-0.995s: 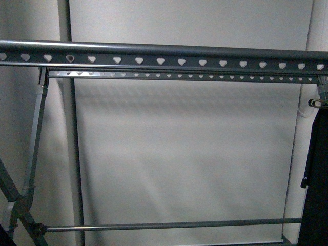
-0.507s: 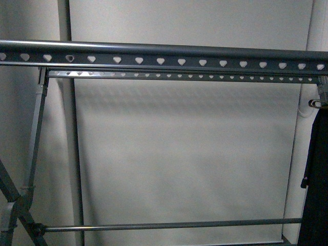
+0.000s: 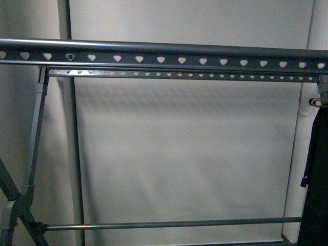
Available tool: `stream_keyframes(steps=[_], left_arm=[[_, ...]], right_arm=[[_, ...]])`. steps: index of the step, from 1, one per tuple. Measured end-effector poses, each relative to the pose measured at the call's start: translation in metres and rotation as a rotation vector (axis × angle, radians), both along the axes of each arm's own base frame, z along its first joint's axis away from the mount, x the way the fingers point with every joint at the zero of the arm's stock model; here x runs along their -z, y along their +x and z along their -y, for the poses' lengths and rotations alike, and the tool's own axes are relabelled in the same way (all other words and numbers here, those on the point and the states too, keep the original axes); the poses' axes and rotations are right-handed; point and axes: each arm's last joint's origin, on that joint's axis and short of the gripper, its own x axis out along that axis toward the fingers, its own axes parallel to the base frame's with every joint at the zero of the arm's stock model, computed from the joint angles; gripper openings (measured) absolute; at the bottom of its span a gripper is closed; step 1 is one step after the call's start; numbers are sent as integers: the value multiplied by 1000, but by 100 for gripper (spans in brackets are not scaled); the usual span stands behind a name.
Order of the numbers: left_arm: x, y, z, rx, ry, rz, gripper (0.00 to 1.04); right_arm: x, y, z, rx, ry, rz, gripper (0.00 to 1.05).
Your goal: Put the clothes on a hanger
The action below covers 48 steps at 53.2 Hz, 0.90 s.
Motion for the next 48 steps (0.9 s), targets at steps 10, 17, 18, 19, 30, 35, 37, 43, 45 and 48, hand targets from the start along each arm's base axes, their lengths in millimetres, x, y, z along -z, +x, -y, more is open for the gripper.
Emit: stream_keyframes(steps=[10,17,18,19,30,35,37,43,45,48], left_arm=[[12,-31,2,124,-91,5,12],[17,-70,21,364,-154,-7,4],[18,-74,23,380,-158,-9,4],[18,-81,26,435,-168,-16,4],[4,-138,57,878,-195,37,4],[-7,-152,68,1080,-151,87,4],[-12,-156,73,1185,-136,98,4],[-21,-155,84,1496,-43,88,4],[-23,-150,86,1610,-20,68,4],[-24,-139,87,1750,94,35,4]], right_arm=[[0,0,0,0,0,0,97],[0,0,0,0,0,0,97],[0,0,0,0,0,0,97],[0,0,0,0,0,0,97],[0,0,0,0,0,0,97],[0,0,0,0,0,0,97],[0,0,0,0,0,0,97],[0,0,0,0,0,0,97],[0,0,0,0,0,0,97],[0,0,0,0,0,0,97]])
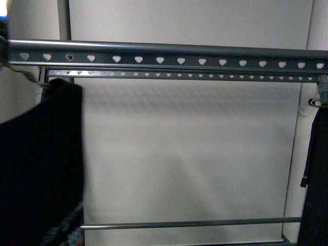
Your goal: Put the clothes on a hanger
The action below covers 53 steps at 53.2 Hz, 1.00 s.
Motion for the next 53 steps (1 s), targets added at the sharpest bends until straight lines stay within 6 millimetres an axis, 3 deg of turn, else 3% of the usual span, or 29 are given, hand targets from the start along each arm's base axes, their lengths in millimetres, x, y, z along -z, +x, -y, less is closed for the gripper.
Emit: stream_keyframes(steps=[17,31,36,49,53], left_arm=[[0,60,5,486,377,425,4],[-12,96,39,595,537,863,4],[-17,100,44,587,549,945,4],[-18,101,44,585,541,948,4],[-18,100,44,585,540,947,4]], right_arm=[[0,0,0,0,0,0,97],[0,0,0,0,0,0,97],[0,0,0,0,0,0,97],[0,0,0,0,0,0,97],[-4,4,4,-190,47,-127,97]])
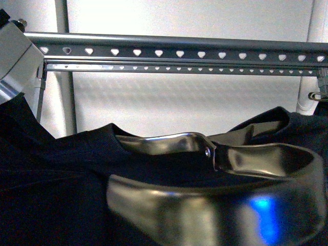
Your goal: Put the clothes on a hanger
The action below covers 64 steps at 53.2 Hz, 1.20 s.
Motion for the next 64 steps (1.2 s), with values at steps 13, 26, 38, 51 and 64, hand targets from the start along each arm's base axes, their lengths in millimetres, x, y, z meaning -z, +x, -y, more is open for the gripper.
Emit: stream_keyframes(steps=[13,26,38,51,64], left_arm=[[1,0,0,-5,4,-2,4],[1,0,0,-6,5,-2,4],[1,0,0,-6,3,-4,4],[1,0,0,-7,3,-4,4],[1,0,0,-7,4,-4,4]], right_arm=[[-83,54,20,-461,-318,144,97],[-100,120,15,-663,-946,204,97],[-116,159,-11,-731,-1156,270,97],[-124,191,-33,-738,-1192,241,97],[-119,224,-42,-719,-1193,180,61]])
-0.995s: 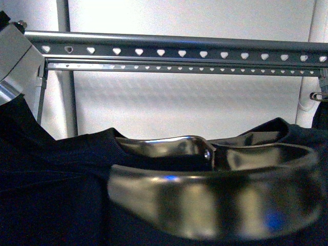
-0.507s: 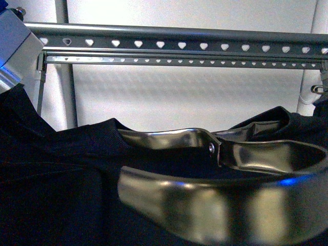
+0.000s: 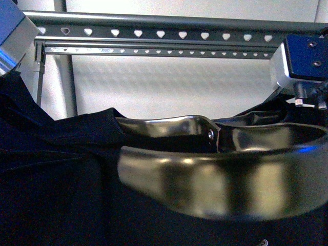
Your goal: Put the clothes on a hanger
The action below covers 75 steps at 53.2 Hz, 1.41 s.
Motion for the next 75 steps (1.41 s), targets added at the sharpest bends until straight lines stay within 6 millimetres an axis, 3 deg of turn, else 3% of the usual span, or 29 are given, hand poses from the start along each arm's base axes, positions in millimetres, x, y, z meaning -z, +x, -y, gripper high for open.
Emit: stream_keyframes(steps=[13,17,23,29,32,39,46,50,55,60,69,72,75], left_arm=[[0,0,0,-1,0,-1,4],[0,0,0,4,-5,-2,14],[-1,0,0,8,-9,5,36],[-1,0,0,8,-9,5,50],[-1,0,0,8,-10,5,63],[-1,0,0,2,-22,4,83],[6,-3,-7,-154,-309,-9,100],[0,-5,-12,-213,-476,-60,98],[-21,-7,-22,-296,-725,-119,98],[-39,-13,-33,-415,-1056,-353,98],[-45,-17,-33,-519,-1213,-426,97],[-43,-27,-31,-829,-1222,-332,85],[-31,-47,-33,-1046,-1112,-212,72]], right_arm=[[6,8,3,22,64,-50,28],[7,7,7,15,73,-55,19],[29,-1,15,3,60,-102,12],[46,-7,21,13,69,-153,11],[59,-12,27,36,83,-206,10],[68,-13,38,119,154,-286,9],[71,-10,48,191,256,-334,9],[71,-9,53,224,311,-359,9],[70,-7,59,275,366,-371,9],[69,-6,61,357,457,-410,9],[65,-4,50,500,544,-525,9],[57,-1,43,563,613,-580,9],[45,3,37,607,694,-613,9]])
